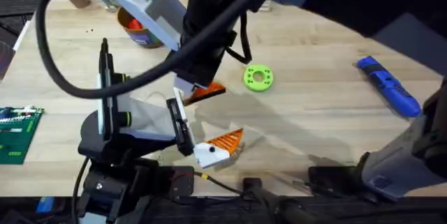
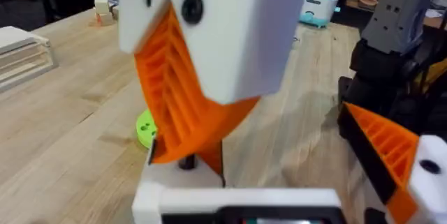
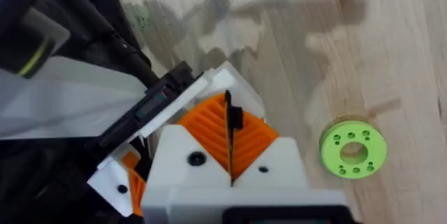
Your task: Pick up the gripper from the table and insert it into the empty holder that is missing its gripper. Then pick up a screw, insert it into the mounting hole, and use the screwdriver to tighten it. Finally, clean up the table by picking up the vegetable and placing it into the bucket.
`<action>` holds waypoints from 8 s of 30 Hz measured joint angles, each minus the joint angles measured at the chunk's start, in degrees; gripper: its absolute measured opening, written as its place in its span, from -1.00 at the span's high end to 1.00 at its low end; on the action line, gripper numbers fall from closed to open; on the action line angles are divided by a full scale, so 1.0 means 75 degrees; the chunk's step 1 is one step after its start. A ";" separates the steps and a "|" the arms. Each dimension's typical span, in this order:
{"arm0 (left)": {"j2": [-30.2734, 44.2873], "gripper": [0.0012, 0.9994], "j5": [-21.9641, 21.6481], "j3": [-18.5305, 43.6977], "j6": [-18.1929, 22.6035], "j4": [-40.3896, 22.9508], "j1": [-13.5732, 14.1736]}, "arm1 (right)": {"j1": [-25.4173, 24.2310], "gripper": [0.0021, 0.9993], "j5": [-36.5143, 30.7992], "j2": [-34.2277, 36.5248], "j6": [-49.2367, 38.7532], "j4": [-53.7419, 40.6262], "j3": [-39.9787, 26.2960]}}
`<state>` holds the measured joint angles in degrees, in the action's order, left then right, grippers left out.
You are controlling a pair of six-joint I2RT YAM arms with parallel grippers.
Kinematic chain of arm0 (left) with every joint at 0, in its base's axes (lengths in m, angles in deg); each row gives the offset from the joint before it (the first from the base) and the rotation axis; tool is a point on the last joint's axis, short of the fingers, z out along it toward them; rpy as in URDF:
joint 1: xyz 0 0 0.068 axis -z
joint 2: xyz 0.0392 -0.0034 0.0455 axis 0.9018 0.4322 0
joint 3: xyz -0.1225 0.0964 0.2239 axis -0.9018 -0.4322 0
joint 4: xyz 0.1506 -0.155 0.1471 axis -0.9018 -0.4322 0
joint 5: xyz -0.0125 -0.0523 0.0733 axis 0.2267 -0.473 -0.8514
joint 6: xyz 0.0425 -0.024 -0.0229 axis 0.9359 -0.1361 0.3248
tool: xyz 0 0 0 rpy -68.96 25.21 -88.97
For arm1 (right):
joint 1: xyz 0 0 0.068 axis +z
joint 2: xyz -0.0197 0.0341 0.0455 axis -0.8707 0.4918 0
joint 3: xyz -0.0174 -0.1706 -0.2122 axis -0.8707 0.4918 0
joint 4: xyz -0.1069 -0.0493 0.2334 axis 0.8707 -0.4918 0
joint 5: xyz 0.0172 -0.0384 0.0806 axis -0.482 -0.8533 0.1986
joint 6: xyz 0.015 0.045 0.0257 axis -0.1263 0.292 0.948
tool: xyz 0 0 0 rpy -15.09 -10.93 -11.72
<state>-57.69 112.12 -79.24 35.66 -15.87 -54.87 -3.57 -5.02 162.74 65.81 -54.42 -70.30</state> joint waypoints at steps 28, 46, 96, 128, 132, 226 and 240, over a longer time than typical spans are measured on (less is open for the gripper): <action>0.0000 -0.99 -0.0026 0.0000 0.0064 0.0015 -0.0003 | -0.1009 -0.94 0.0259 0.0102 0.0223 0.0008 -0.0644; 0.0000 -0.98 -0.0026 0.0000 0.0065 0.0015 -0.0003 | -0.3049 -0.96 0.0265 0.0099 0.0740 0.1237 -0.0828; 0.0000 1.00 -0.0026 0.0000 0.0119 0.0015 -0.0003 | -0.9270 -0.98 -0.1155 -0.3688 -0.1103 -0.0286 0.3261; 0.0000 1.00 -0.0026 0.0000 0.0119 0.0015 -0.0003 | -1.1642 -0.97 0.0290 -0.2747 -0.6138 0.2713 0.6058; 0.0000 1.00 -0.0026 0.0000 0.0119 0.0015 -0.0003 | -1.1642 -0.97 0.0476 -0.2560 -0.6575 0.2976 0.6345; 0.0000 1.00 -0.0026 0.0000 0.0119 0.0015 -0.0003 | -1.1497 -0.63 -0.0947 -0.0900 -0.7496 0.3546 0.6394; 0.0000 1.00 -0.0026 0.0000 0.0119 0.0014 -0.0003 | -1.1498 0.08 -0.1002 -0.0900 -0.7488 0.3545 0.6394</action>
<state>-57.69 111.92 -79.24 36.56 -15.77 -54.90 -89.80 -12.54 155.99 9.65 -27.83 -22.34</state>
